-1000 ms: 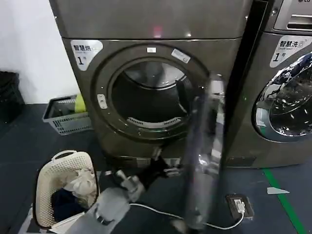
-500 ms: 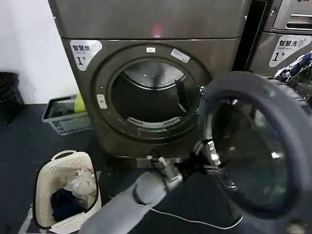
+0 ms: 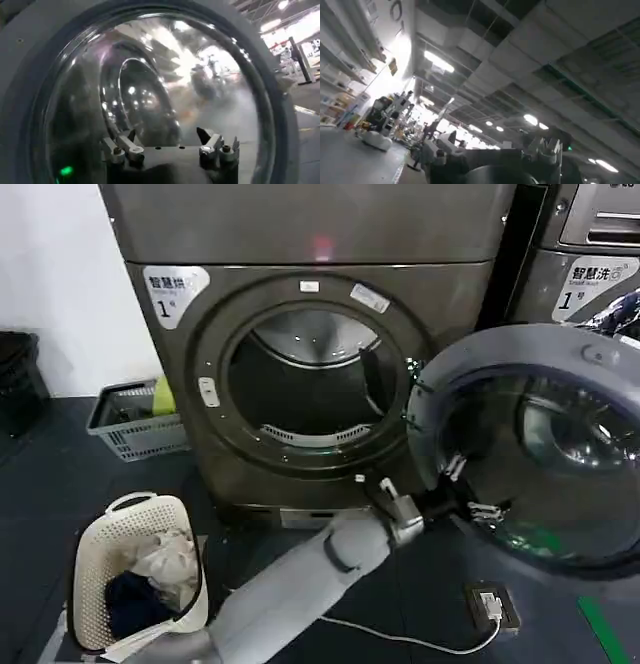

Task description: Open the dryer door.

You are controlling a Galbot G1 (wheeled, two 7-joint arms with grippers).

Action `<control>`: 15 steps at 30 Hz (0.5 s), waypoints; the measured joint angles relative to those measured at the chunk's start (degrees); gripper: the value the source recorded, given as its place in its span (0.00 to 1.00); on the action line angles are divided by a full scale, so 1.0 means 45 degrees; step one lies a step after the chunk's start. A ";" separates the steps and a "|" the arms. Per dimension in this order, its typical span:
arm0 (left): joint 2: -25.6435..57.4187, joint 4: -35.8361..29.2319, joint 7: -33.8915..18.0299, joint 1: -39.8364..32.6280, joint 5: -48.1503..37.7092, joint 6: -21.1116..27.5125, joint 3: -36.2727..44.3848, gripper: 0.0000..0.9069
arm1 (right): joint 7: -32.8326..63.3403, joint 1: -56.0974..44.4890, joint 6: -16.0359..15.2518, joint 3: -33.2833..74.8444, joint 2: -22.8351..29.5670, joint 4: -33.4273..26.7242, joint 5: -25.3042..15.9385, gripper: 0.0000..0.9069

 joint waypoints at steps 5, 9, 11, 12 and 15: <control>-0.0357 0.0576 -0.0010 -0.0308 0.0013 -0.0020 -0.0042 1.00 | 0.0037 -0.0082 0.0272 0.0100 -0.0151 -0.0321 0.0002 1.00; -0.0287 0.0547 0.0000 -0.0297 0.0057 0.0025 -0.0054 1.00 | 0.0027 -0.0042 0.0388 0.0104 -0.0231 -0.0420 -0.0001 1.00; -0.0139 0.0383 0.0100 -0.0217 0.0064 0.0113 -0.0056 1.00 | -0.0019 -0.0023 0.0407 0.0087 -0.0255 -0.0453 -0.0002 1.00; -0.0027 0.0247 0.0191 -0.0131 0.0078 0.0158 -0.0056 1.00 | -0.0048 -0.0017 0.0410 0.0068 -0.0276 -0.0481 -0.0002 1.00; 0.0448 -0.0298 0.0322 0.0086 0.0151 0.0280 -0.0096 1.00 | -0.0126 -0.0012 0.0459 -0.0005 -0.0338 -0.0565 -0.0024 1.00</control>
